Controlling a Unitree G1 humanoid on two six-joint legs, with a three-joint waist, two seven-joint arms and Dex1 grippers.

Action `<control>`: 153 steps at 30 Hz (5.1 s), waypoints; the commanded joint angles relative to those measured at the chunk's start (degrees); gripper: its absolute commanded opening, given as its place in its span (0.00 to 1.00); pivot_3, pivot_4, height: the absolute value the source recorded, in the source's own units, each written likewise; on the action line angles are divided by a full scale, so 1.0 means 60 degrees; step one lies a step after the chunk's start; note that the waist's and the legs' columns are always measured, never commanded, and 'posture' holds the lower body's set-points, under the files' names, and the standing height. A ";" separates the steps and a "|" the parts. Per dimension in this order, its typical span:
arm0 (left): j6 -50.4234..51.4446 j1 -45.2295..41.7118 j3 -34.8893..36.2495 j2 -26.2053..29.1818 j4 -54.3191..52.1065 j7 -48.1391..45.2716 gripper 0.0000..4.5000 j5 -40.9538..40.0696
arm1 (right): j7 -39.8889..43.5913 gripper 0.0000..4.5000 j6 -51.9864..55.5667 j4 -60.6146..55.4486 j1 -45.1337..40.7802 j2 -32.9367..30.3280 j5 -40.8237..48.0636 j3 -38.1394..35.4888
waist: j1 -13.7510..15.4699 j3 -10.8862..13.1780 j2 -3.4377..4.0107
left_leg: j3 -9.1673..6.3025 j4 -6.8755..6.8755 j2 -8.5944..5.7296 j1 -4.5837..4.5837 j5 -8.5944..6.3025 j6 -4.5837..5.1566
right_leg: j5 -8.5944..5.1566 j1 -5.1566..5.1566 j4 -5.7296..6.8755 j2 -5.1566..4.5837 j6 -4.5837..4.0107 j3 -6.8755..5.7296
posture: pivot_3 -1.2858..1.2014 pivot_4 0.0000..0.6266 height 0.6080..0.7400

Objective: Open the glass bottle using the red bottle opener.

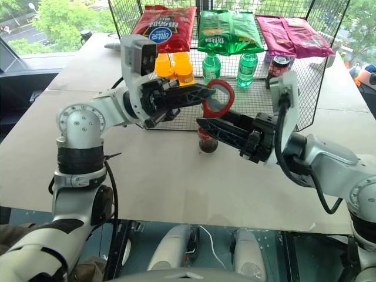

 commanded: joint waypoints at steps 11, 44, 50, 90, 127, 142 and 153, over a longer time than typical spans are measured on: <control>-0.0435 -0.0041 0.0363 -0.0360 -0.0578 0.0776 0.00 -0.0213 | -0.0540 0.24 -0.0571 -0.0089 -0.0359 0.0578 -0.0359 0.0669 | 0.0000 0.0000 0.0000 | 0.0001 0.0009 0.0000 0.0000 0.0000 0.0001 | 0.0002 0.0004 0.0002 0.0004 0.0002 0.0000 | 0.52 0.24 1.00; -0.4042 0.2733 -0.0849 0.1706 -0.2310 0.0712 0.99 0.3698 | -0.0452 0.00 -0.0236 -0.0218 0.0056 -0.0458 -1.0145 0.1878 | 0.0034 -0.0007 -0.0003 | 0.0008 0.0022 -0.0001 -0.0004 0.0003 -0.0006 | -0.0016 0.0002 0.0007 0.0004 -0.0035 0.0002 | 0.52 0.24 1.00; -0.5523 0.2544 -0.1812 0.0960 -0.0674 0.0238 0.99 0.5048 | 0.0129 0.00 -0.0281 0.0264 0.0057 -0.0039 -1.2039 0.2323 | 0.0012 -0.0008 -0.0003 | 0.0009 0.0033 -0.0004 -0.0005 0.0000 -0.0001 | -0.0014 0.0004 0.0009 0.0009 -0.0031 0.0003 | 0.52 0.24 1.00; -0.6494 0.1943 -0.2052 -0.0011 0.0633 -0.0694 0.25 0.5942 | 0.2088 0.00 -0.0843 0.0708 -0.0307 0.2369 -1.9359 0.5112 | 0.0004 -0.0010 -0.0001 | -0.0001 0.0074 -0.0003 -0.0005 0.0011 -0.0019 | 0.0006 0.0005 0.0056 0.0016 0.0008 0.0001 | 0.52 0.24 1.00; -0.6773 0.1285 -0.1976 -0.0588 0.1338 -0.0275 0.44 0.6761 | 0.3088 0.00 -0.2292 0.1775 0.0107 0.3629 -2.2689 0.4403 | -0.0027 -0.0010 -0.0001 | 0.0003 0.0085 -0.0007 0.0003 0.0026 -0.0043 | 0.0004 -0.0004 0.0094 0.0022 0.0008 0.0007 | 0.52 0.24 1.00; -0.6560 0.1369 -0.1950 -0.0412 0.1048 -0.0002 0.99 0.6779 | 0.3371 0.00 -0.2573 0.1964 0.0086 0.3809 -2.2773 0.4072 | -0.0027 -0.0010 -0.0001 | 0.0002 0.0086 -0.0007 0.0004 0.0026 -0.0043 | 0.0004 -0.0004 0.0097 0.0022 0.0008 0.0007 | 0.52 0.24 1.00; -0.6572 0.1645 -0.1917 -0.0199 0.0823 0.0022 0.82 0.6732 | 0.3504 0.00 -0.2679 0.1970 0.0141 0.3850 -2.2904 0.3922 | -0.0035 -0.0010 -0.0001 | 0.0002 0.0085 -0.0007 0.0005 0.0027 -0.0045 | 0.0004 -0.0005 0.0098 0.0022 0.0008 0.0008 | 0.52 0.24 1.00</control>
